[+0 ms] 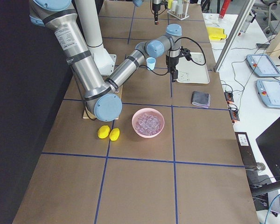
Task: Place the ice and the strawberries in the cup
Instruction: 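Lift the strawberry with the left gripper toward the cup while the right arm withdraws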
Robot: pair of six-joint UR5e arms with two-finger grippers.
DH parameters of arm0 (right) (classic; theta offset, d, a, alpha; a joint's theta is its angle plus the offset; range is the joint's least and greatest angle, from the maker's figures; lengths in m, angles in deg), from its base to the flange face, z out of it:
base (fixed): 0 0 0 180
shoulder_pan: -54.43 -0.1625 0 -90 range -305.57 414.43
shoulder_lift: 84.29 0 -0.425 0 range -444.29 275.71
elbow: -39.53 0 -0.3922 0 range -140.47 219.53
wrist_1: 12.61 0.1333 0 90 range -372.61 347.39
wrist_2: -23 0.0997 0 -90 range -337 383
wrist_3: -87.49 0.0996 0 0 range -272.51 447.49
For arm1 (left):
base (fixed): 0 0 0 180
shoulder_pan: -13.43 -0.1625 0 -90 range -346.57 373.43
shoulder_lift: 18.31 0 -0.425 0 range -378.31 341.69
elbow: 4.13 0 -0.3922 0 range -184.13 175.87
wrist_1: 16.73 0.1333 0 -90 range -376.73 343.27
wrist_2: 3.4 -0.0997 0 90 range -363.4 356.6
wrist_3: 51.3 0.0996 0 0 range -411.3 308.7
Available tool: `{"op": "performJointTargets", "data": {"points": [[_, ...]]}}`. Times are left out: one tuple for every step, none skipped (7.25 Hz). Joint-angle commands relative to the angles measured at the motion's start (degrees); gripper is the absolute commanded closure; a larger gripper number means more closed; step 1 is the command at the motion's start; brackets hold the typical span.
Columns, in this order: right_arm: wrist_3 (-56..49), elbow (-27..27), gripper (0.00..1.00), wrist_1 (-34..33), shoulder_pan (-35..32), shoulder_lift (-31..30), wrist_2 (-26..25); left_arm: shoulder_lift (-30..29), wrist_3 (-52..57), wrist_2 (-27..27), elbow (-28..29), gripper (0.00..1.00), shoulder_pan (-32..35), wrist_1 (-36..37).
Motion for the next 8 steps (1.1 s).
{"op": "performJointTargets", "data": {"points": [[-15.17, -3.84, 0.00, 0.49, -9.83, -5.47, 4.17, -12.65, -13.05, -2.00, 1.48, 0.97, -7.85, 4.28], [-20.19, -6.29, 0.00, 0.66, -13.88, -7.06, 5.92, -17.67, -16.94, -4.20, 3.67, 0.97, -10.25, 4.38], [-24.24, -11.19, 0.00, 0.84, -18.35, -7.16, 10.38, -21.20, -21.07, -5.70, 4.91, 0.98, -13.58, 4.38], [-30.55, -16.64, 0.00, 2.32, -21.88, -7.25, 12.86, -24.11, -22.68, -7.80, 5.97, 0.98, -15.18, 4.47], [-33.48, -21.30, 0.00, 5.03, -24.87, -7.43, 14.62, -26.14, -22.87, -7.99, 7.28, 0.98, -16.50, 4.64], [-35.16, -25.18, 0.00, 6.89, -27.17, -8.73, 17.60, -28.77, -22.87, -9.13, 7.73, 0.98, -17.38, 7.95], [-38.05, -27.56, 0.00, 10.47, -28.49, -9.44, 17.89, -30.97, -22.87, -10.79, 7.74, 0.98, -19.39, 11.12], [-37.56, -27.85, 0.00, 12.34, -29.55, -11.02, 17.81, -32.03, -22.87, -12.46, 8.52, 0.98, -20.72, 11.24]]}}
